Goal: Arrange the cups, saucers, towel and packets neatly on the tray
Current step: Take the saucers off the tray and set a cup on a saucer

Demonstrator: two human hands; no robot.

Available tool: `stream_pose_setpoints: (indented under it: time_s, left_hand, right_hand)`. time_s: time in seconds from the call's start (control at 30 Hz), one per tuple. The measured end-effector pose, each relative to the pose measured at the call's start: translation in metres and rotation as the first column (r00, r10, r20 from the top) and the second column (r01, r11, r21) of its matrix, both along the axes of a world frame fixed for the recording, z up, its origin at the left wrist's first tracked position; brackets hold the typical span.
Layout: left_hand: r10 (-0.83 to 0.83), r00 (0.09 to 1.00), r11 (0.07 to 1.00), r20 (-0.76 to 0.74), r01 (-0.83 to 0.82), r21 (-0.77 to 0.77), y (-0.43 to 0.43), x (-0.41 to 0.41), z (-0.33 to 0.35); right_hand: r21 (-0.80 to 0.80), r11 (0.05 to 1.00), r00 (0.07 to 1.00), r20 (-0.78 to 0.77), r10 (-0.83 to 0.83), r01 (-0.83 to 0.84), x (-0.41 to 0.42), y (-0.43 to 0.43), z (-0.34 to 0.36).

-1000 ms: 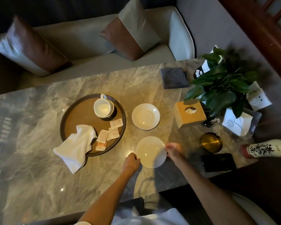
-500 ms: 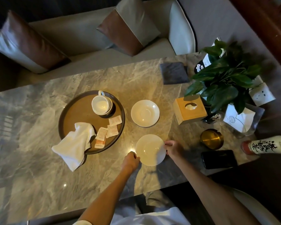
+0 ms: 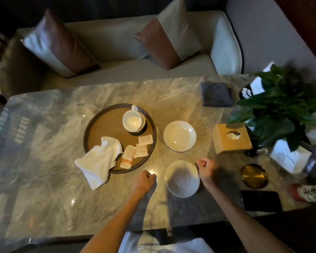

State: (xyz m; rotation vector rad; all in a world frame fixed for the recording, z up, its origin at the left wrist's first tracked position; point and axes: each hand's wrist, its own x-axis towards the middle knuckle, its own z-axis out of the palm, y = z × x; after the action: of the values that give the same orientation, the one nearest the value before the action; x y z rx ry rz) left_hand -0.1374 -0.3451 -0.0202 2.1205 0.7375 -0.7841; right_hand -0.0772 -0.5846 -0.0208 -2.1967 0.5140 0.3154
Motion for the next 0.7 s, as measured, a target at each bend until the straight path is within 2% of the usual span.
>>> stream_pose_setpoints:
  time_s: [0.17, 0.3, 0.5, 0.6, 0.7]
  left_hand:
    - [0.172, 0.968, 0.969, 0.182, -0.200, 0.144, 0.071, 0.045, 0.028]
    - [0.251, 0.924, 0.929, 0.287, -0.314, 0.198, 0.121, 0.101, 0.050]
    - [0.149, 0.950, 0.951, 0.274, -0.214, 0.225, 0.164, 0.176, 0.048]
    - [0.108, 0.956, 0.975, 0.274, -0.155, 0.157, 0.168, 0.192, 0.038]
    - [0.111, 0.923, 0.990, 0.368, -0.137, 0.044, 0.167, 0.195, 0.029]
  right_hand:
    - [-0.043, 0.985, 0.986, 0.017, 0.167, -0.166, 0.066, 0.086, 0.034]
    - [-0.024, 0.974, 0.973, 0.049, 0.228, -0.227, 0.113, 0.165, 0.057]
    - [0.007, 0.978, 0.977, 0.017, 0.210, -0.211, 0.151, 0.230, 0.054]
    - [0.065, 0.975, 0.977, 0.040, 0.209, -0.211, 0.156, 0.241, 0.042]
    - [0.107, 0.979, 0.984, 0.037, 0.172, -0.175, 0.157, 0.246, 0.030]
